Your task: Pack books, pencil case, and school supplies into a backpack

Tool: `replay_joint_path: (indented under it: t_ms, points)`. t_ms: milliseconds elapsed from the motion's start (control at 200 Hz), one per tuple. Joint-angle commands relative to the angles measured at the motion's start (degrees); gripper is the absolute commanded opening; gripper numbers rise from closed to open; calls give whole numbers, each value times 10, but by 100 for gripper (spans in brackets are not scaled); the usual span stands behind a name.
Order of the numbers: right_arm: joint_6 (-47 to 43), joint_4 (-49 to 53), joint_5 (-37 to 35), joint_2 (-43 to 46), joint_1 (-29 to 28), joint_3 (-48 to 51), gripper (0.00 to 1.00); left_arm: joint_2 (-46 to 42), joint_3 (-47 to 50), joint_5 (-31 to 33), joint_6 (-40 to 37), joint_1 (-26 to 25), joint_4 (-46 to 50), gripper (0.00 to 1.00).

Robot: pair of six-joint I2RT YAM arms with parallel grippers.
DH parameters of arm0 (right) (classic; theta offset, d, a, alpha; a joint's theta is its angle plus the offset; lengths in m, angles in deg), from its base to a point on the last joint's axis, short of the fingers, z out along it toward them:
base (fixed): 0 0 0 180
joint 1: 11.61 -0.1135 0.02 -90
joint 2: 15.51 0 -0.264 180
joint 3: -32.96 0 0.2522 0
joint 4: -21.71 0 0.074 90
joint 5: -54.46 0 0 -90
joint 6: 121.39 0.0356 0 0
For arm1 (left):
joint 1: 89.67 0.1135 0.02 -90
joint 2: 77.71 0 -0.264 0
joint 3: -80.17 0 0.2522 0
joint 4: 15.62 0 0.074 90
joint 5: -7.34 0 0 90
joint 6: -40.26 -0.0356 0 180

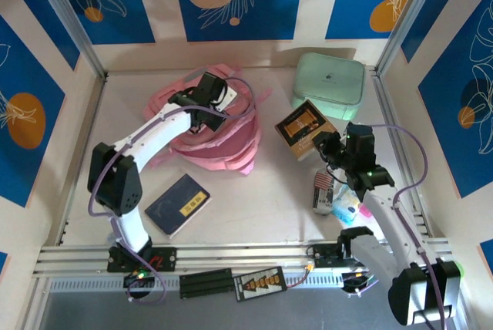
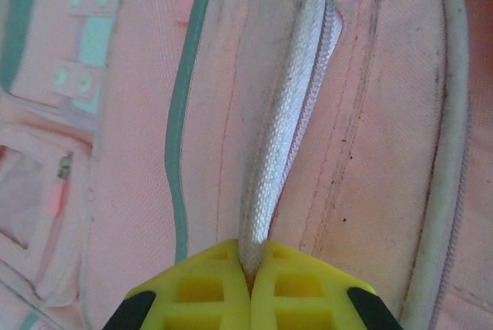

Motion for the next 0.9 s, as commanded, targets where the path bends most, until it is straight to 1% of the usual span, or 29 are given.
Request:
replay_joint_path:
  t_ms: [0, 115, 200, 315, 380, 545, 690, 760, 895]
  points:
    - [-40, -2, -30, 24, -17, -11, 9, -68, 6, -7, 12, -1, -67, 0]
    - [-40, -43, -1, 18, -36, -3, 9, -87, 1, 6, 5, -1, -91, 0]
    - [-37, -97, 13, 15, -67, 10, 9, -89, -2, 10, 6, 0, -109, 0]
    - [-34, -131, -21, 8, -131, 9, 9, -80, -19, 5, 21, -1, -111, 0]
    - [-27, -150, -27, -8, -154, 7, 10, -79, -18, 4, 27, -1, -117, 0]
    - [20, -211, 1, -85, -178, -6, 10, -82, -15, 0, 44, -1, -129, 0]
    - [54, -264, 22, -146, -203, -40, 10, -90, -18, -12, 47, -1, -122, 0]
    - [65, -268, 24, -172, -214, -66, 10, -97, -14, -15, 48, -1, -124, 0]
    - [112, -325, 38, -232, -218, -93, 10, -99, -15, -18, 48, 0, -123, 0]
